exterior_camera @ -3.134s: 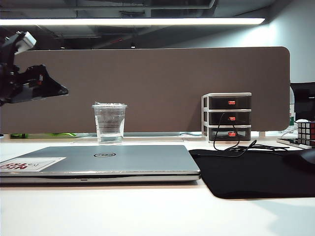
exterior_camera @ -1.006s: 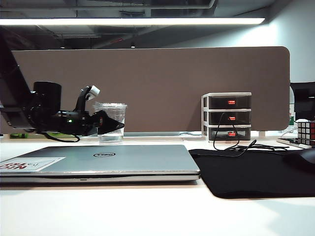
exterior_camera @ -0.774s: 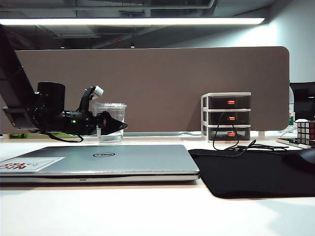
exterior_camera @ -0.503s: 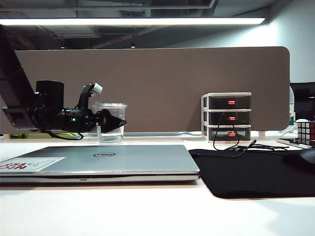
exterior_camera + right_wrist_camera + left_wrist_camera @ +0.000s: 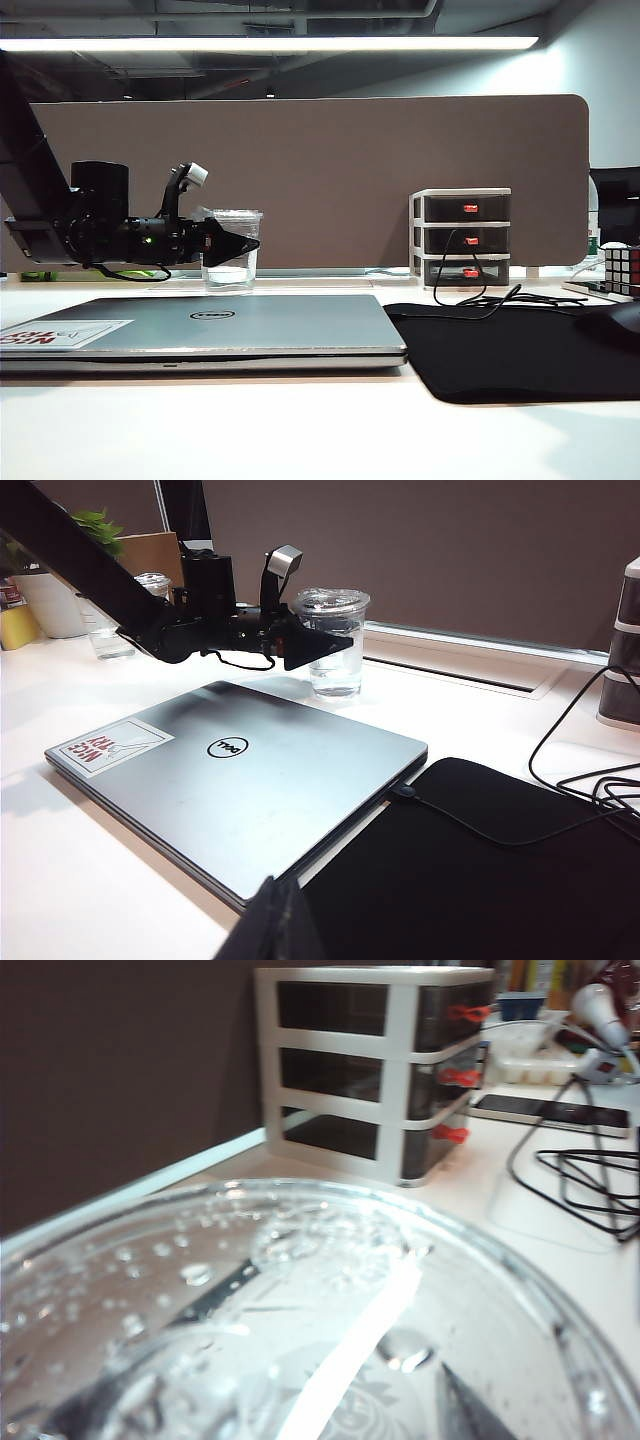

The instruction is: Pick up the coffee cup and place it on the right side of the laptop.

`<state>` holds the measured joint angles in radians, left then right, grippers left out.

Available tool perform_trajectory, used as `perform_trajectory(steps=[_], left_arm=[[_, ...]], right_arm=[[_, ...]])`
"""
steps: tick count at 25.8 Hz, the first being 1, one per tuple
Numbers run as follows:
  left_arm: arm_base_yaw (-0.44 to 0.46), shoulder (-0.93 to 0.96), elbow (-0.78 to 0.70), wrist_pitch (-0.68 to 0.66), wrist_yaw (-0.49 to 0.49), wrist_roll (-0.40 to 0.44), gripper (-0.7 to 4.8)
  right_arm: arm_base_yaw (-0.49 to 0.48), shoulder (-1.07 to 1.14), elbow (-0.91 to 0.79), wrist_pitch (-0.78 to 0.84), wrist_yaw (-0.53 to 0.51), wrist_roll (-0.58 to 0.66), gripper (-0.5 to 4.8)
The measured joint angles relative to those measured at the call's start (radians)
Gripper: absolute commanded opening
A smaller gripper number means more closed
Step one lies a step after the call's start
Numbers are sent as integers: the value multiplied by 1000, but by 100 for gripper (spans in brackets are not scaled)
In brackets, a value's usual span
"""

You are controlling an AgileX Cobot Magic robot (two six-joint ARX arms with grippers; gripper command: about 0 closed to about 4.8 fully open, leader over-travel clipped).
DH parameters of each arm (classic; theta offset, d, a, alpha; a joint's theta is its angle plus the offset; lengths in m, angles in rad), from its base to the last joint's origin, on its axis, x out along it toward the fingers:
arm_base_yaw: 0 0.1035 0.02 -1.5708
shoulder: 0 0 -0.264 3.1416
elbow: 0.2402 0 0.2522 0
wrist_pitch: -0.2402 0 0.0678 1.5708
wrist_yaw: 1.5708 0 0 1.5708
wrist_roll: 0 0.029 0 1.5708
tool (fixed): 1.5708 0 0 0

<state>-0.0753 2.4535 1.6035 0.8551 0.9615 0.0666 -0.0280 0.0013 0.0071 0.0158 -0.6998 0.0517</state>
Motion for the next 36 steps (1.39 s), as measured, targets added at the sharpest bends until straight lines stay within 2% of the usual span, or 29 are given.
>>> perform_trajectory(steps=[4,10,16,20,26,32,36], left_arm=[[-7,1,1,51,45,-55,367],[-60,-10,30,65,69,-69,367],[-187,-20,101,67,69,-92,367],[-281,-23,116,66,81,-144,367],[-378,-23,116,66,208,-151,367],[-426,-23,116,66,332,-203,368],[-448,-23,116,63,379,-219,368]], right_arm=[[0,0,0,-4,0,0,-1],[0,0,0,-7,0,0,-1],[0,0,0,-7,0,0,-1],[1,0,0,-7,0,0,-1],[0,0,0,-7,-1,0,-1],[0,0,0,-7,-1,0,-1],[0,0,0,-7,-1,0,-1]])
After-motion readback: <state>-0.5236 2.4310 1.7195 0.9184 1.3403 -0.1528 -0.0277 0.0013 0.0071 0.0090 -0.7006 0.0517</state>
